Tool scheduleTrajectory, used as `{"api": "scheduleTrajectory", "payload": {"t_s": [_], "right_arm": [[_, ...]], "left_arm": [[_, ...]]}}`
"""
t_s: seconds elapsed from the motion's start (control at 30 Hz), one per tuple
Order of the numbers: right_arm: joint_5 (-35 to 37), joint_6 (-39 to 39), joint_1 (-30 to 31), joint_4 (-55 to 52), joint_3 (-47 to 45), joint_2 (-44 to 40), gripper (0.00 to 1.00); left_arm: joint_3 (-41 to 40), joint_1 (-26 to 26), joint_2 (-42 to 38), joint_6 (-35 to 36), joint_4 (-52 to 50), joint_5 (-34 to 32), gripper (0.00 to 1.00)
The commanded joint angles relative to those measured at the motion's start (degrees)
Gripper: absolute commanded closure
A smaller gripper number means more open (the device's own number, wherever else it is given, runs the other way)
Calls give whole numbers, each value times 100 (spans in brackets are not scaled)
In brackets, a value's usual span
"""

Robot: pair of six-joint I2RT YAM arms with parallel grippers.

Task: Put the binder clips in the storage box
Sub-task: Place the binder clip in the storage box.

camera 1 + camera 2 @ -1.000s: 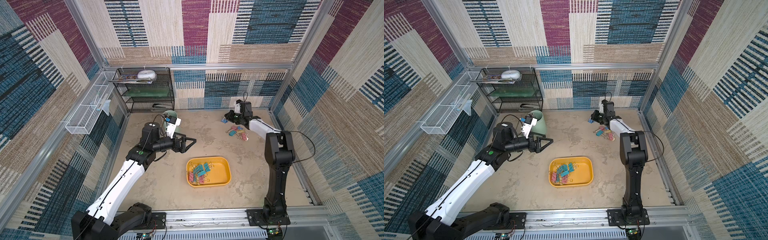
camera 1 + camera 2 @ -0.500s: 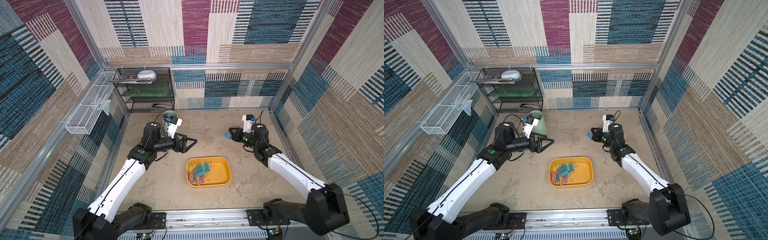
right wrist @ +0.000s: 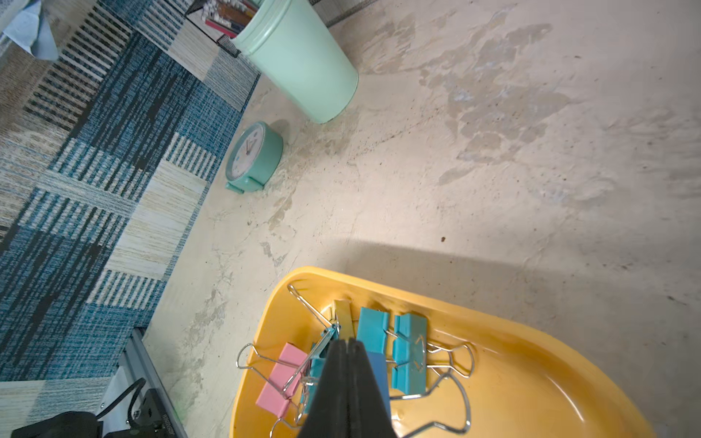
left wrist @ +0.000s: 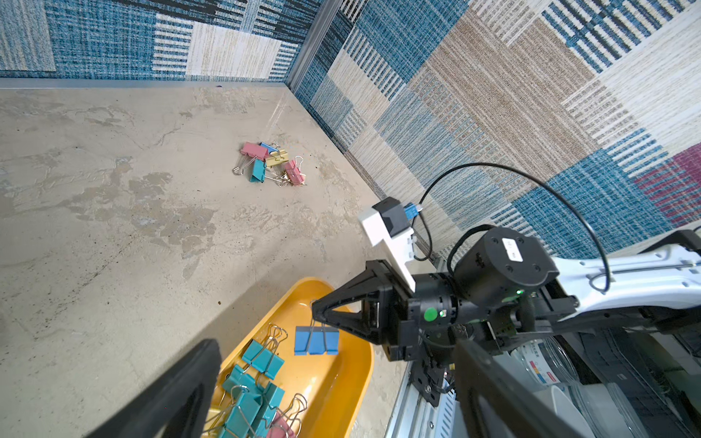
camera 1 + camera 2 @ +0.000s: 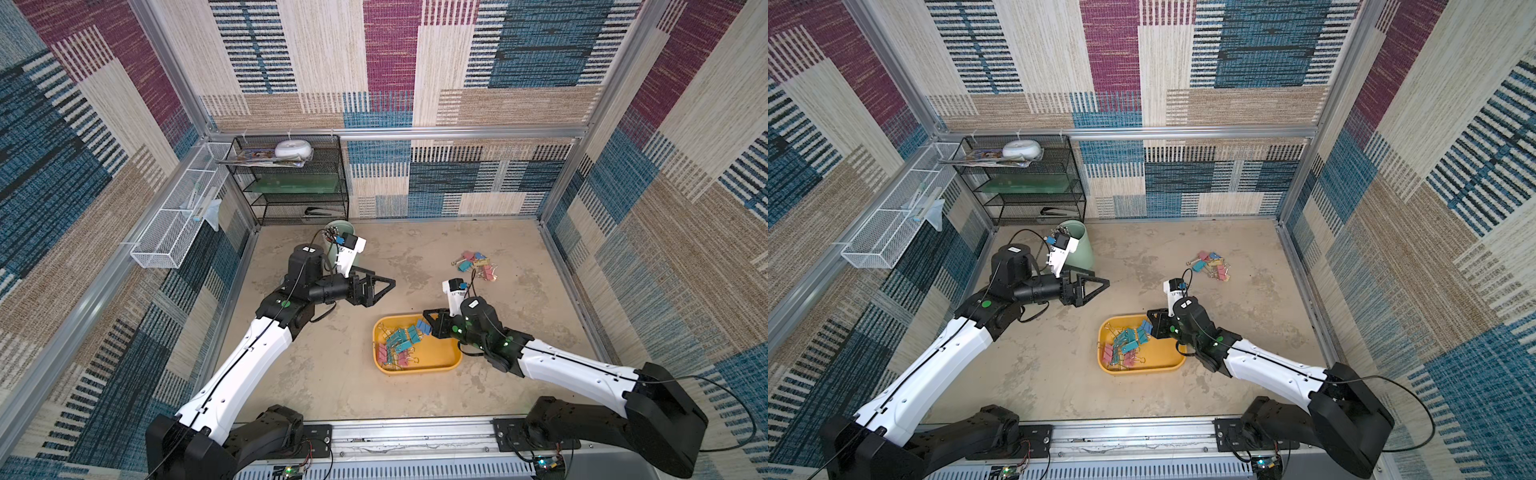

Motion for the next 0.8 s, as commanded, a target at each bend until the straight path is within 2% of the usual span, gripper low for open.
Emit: {"api": "scheduleTrajectory", "payload": {"t_s": [0.0,0.23,0.47,0.6,0.77], "right_arm": [[257,-108,160,539,110,426,100],[440,-519,361,651,493,1423,100],[849,-851,592,1174,402,1914,100],[869,-811,692,1133,445,1988,87],[1140,-706,702,1103,295,1357,71]], "left_arm": [[-6,-2,-25,40,133,-26,0],[-16,-18,-48,86,135,-68,1],[-25,-18,-41,85,134,-63,1],[-25,-19,-39,90,144,-77,0],[-25,-25,-23,81,138,-69,1]]}}
